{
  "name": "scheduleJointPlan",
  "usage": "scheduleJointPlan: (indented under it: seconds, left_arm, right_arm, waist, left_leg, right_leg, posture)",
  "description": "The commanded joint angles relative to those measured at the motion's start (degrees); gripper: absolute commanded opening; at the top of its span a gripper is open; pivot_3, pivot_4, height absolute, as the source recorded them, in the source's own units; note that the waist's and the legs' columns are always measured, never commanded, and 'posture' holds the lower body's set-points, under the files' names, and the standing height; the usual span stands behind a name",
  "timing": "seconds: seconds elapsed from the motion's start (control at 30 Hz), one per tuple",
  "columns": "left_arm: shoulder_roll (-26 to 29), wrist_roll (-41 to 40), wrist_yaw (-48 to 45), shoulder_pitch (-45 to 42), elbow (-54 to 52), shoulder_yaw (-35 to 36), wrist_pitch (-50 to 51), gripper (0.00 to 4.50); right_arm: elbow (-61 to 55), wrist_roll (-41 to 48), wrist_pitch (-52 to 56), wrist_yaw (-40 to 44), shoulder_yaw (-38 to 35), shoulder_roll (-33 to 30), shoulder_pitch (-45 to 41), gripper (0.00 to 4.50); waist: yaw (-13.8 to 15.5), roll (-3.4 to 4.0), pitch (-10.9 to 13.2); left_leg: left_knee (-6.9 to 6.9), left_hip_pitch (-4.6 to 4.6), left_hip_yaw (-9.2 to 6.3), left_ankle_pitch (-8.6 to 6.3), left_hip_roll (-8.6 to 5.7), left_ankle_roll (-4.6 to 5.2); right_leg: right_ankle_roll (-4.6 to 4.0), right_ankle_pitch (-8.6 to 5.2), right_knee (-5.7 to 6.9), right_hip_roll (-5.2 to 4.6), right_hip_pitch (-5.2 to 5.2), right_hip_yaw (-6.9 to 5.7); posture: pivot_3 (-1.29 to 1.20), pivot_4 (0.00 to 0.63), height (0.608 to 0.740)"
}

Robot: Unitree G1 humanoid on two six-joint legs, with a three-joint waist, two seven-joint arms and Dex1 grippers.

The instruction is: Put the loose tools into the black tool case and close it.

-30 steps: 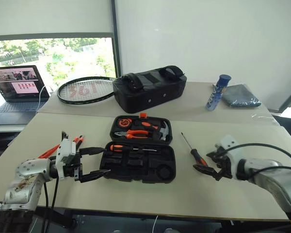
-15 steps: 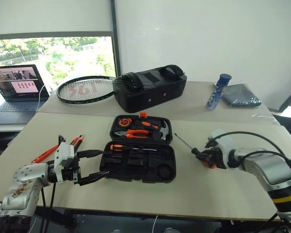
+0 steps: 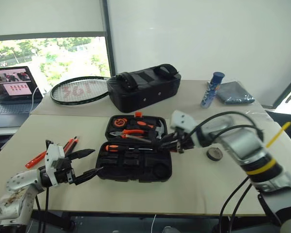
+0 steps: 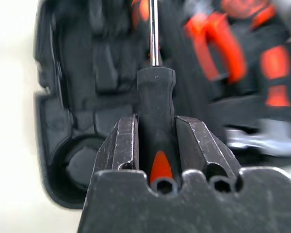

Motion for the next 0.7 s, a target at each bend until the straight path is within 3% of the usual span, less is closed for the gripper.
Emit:
scheduleJointPlan:
  seconds: [0.03,0.7]
  left_arm:
    - [0.5,-0.6,0.4,0.9,-1.8,1.8,-0.9,4.50]
    - [0.4,-1.1,2.5,4.9,-5.7,2.9,-0.4,4.50]
  right_arm:
    - [1.7,-4.3,0.0,1.6,3.3,1.2,-2.3,0.85]
    - [13.3,-12.6,-3.2,4.1,5.5,10.8,-4.3,0.85]
  waist:
    - [0.6,0.01,0.0]
    - [-0.7,-0.07,0.0]
  left_leg:
    - [0.02,-0.06,-0.03,0.00,0.00,0.00]
    - [0.02,0.62,0.06,0.05,0.09,-0.06]
  right_leg:
    - [0.00,0.00,-0.01,-0.02,-0.04,-0.03]
    - [-0.22,0.09,0.35,0.11,0.23,-0.08]
  posture:
    - [0.00,0.150,0.740]
    - [0.00,0.150,0.740]
